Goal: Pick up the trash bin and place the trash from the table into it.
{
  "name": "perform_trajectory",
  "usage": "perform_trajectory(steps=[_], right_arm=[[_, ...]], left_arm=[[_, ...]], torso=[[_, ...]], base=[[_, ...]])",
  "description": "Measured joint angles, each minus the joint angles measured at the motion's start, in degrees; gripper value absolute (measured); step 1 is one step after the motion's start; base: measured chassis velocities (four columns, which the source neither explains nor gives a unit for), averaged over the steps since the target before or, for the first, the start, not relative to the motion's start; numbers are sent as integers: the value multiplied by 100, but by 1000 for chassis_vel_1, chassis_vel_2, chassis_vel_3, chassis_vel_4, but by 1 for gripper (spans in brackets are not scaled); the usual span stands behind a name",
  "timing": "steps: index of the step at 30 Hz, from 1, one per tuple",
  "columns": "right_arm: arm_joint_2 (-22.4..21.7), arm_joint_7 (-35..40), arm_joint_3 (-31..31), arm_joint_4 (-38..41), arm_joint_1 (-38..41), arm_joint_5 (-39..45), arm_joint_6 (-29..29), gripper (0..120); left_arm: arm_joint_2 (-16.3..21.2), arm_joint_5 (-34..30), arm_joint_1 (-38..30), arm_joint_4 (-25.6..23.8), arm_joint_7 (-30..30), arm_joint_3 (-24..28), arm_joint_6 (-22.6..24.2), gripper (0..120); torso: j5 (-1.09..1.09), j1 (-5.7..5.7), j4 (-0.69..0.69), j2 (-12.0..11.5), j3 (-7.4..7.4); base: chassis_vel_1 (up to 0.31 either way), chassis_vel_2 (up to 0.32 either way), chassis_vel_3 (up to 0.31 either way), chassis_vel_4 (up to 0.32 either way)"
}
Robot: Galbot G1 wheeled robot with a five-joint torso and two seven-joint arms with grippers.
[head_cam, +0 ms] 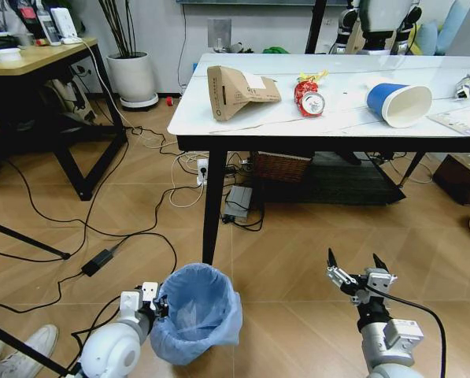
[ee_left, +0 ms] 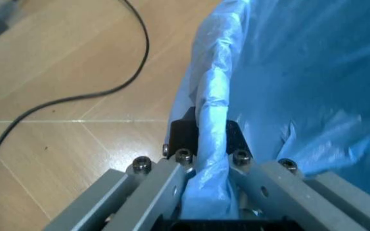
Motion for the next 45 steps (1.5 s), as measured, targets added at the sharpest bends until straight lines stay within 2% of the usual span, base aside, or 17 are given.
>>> perform_trajectory(steps=[2,3,7,8,10,12,16,31,34,45], right_arm=[[0,-2,-19,-10,7,-34,10,100],[0,-2,-19,-10,7,-34,10,100],[0,-4,-19,-5,6,-40,17,100],[0,-4,-19,-5,6,-40,17,100],[0,-4,-17,3,4,-40,19,100],[0,-4,-18,3,5,-41,19,100],[0,-6,-20,2,10,-44,25,100],[0,-7,-24,42,-4,-61,37,100],[0,-8,-24,50,-3,-62,38,100],[0,-14,-67,83,-51,-80,38,100]], left_arm=[[110,-559,154,-632,-426,-223,119,0],[110,-559,154,-632,-426,-223,119,0],[316,-677,504,-1428,-653,-596,213,0],[316,-677,504,-1428,-653,-596,213,0],[398,-743,647,-1801,-832,-767,228,0],[411,-785,663,-1866,-882,-793,230,0],[489,-1141,734,-2247,-1116,-937,233,0],[513,-1077,822,-2324,-1080,-924,233,0],[528,-1118,814,-2324,-1082,-932,233,0],[514,-1385,795,-2353,-1322,-915,231,0]], torso=[[0,0,-1,0,0],[0,0,-1,0,0],[1,0,-1,1,0],[1,0,-1,1,0],[1,0,0,1,0],[1,0,0,1,0],[0,7,-1,23,13],[0,84,0,336,249],[0,108,-1,451,340],[0,186,-1,712,522]], base=[[0,0,0,0],[0,0,0,0],[0,0,0,0],[0,0,0,0],[0,0,0,0],[0,0,0,0],[0,0,0,0],[0,0,0,0],[0,0,0,0],[0,0,0,0]])
